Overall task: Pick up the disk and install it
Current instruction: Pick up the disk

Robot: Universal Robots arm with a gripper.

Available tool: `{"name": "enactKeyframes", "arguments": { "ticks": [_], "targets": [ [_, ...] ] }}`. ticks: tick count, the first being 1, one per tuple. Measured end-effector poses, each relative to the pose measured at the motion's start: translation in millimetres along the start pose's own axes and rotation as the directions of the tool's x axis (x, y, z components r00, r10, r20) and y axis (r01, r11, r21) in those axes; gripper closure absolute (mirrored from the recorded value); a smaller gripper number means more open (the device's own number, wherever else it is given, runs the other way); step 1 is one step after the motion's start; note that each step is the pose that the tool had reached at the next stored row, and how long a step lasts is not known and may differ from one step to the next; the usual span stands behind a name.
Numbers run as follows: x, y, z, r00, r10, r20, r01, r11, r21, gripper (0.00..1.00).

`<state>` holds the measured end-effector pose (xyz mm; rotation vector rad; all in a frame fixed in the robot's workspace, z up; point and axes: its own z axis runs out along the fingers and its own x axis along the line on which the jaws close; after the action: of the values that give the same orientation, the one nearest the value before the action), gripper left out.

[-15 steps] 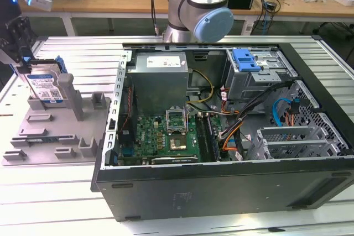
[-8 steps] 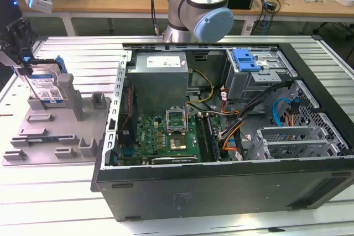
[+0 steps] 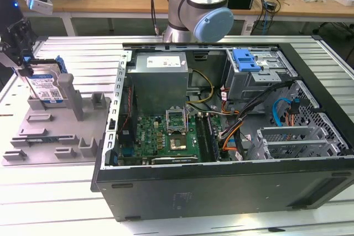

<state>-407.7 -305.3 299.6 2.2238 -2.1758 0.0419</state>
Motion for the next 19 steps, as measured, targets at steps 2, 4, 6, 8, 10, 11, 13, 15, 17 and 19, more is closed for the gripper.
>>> {"name": "enactKeyframes", "arguments": {
  "ticks": [2, 4, 6, 8, 10, 11, 13, 15, 17, 19],
  "targets": [
    [0.0, 0.0, 0.8, 1.0, 0.0, 0.0, 0.0, 1.0, -0.0001, 0.55],
    [-0.1, 0.0, 1.1, 1.0, 0.0, -0.0001, 0.0, 1.0, -0.0002, 0.55],
    [-0.1, 0.0, 1.4, 1.0, 0.0, 0.0, 0.0, 1.0, -0.0001, 0.55],
    [-0.1, 0.0, 1.7, 1.0, 0.0, 0.0, 0.0, 1.0, 0.0, 0.55],
    [-0.1, 0.0, 2.2, 1.0, 0.0, 0.0, 0.0, 1.0, 0.0, 0.55],
    [-0.1, 0.0, 2.3, 1.0, 0.0, -0.0001, 0.0, 1.0, -0.0001, 0.55],
    [-0.1, 0.0, 2.4, 1.0, 0.0, 0.0, 0.0, 1.0, 0.0, 0.55],
    [-0.1, 0.0, 2.4, 1.0, 0.0, 0.0, 0.0, 1.0, 0.0, 0.55],
    [-0.1, 0.0, 2.4, 1.0, 0.0, -0.0001, 0.0, 1.0, 0.0, 0.55],
    [-0.1, 0.0, 2.4, 1.0, 0.0, 0.0, 0.0, 1.0, -0.0001, 0.55]
  ]
}}
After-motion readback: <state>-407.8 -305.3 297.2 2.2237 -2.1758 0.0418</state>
